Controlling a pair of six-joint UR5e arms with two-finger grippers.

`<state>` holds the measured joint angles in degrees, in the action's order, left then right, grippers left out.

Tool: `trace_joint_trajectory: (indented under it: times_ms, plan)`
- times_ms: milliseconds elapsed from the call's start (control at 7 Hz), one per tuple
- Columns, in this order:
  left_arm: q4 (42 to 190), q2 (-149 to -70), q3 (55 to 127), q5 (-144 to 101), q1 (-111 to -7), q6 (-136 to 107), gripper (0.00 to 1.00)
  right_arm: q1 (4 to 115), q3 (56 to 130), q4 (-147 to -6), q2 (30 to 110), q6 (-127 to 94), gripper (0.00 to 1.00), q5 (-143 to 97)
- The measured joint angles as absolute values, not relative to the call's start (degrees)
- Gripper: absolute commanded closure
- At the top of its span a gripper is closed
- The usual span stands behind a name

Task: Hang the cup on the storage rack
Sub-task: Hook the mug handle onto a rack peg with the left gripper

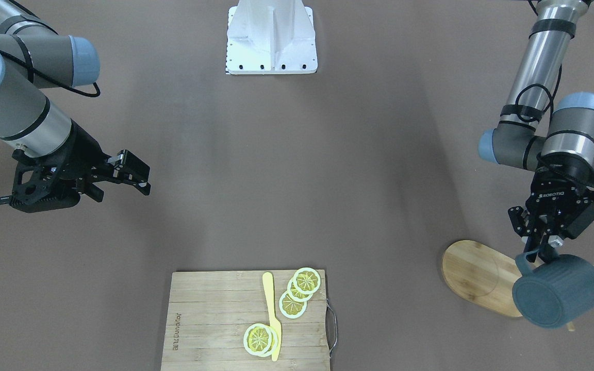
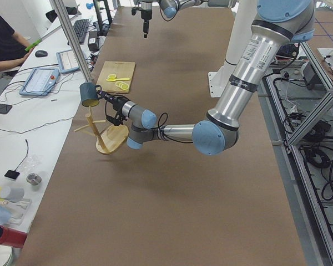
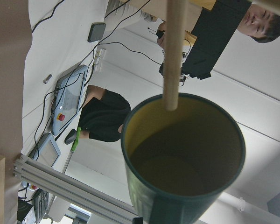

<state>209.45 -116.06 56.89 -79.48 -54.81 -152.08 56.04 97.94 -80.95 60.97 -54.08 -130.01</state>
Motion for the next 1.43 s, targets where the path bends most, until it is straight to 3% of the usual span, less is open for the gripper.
trace_joint_trajectory:
  times_ms: [1429]
  plan:
    - [209.70, -112.82, 56.53, -79.59, -55.14, -164.14, 1.00, 55.22, 98.29, -80.95, 60.75, -54.58, 0.00, -129.03]
